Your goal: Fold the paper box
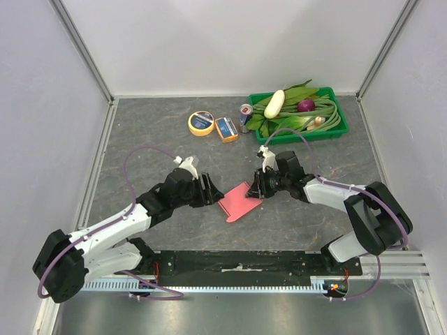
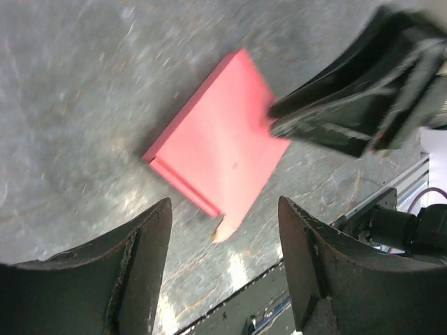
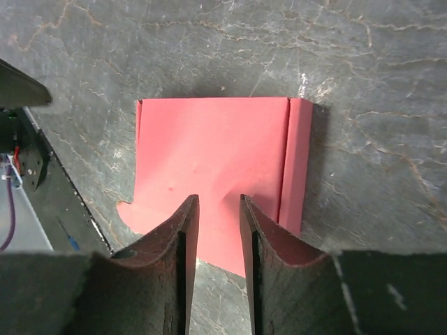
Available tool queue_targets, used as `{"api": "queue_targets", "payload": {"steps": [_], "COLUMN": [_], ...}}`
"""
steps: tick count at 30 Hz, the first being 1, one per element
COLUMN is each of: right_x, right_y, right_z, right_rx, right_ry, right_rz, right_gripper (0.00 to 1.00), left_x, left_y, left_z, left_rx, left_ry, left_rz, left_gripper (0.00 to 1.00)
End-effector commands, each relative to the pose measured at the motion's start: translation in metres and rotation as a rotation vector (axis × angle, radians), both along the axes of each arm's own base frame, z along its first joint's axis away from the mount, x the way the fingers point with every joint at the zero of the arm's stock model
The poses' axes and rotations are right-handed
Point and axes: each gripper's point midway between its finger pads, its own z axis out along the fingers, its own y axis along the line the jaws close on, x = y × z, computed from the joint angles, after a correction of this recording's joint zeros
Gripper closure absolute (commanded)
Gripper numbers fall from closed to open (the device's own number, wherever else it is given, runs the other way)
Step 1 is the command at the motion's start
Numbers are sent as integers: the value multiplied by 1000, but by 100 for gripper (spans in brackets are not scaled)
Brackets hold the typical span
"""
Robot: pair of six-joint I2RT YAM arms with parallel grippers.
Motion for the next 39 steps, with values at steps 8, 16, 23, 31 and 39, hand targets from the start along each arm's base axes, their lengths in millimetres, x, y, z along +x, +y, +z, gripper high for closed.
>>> {"api": "queue_targets", "payload": {"steps": [8,16,23,31,39], "right_x": [32,25,20,13,8], "right_y": [-23,-34,-37,-43,-48], "right_z": [4,-14,-25,-40,-46], "right_rx": [-192,-242,-222,-226,-169], "right_ry": [-113,-94,-61,-35,31], "right_rz": [-63,-82,-141,-175,-218], "right_gripper": [63,63,64,69,81], "left_x": [-22,-28,-23,-6,2], "left_y": [-11,-20,-17,-20,-26], "left_z": [-36,-60,-67,-68,-78], "left_rx": [-242,-328,-361,-399,-396], "left_ry": [312,492,506,463,470], "left_rz": [135,190,250,252,240], "left_gripper": [30,27,25,26,28]}}
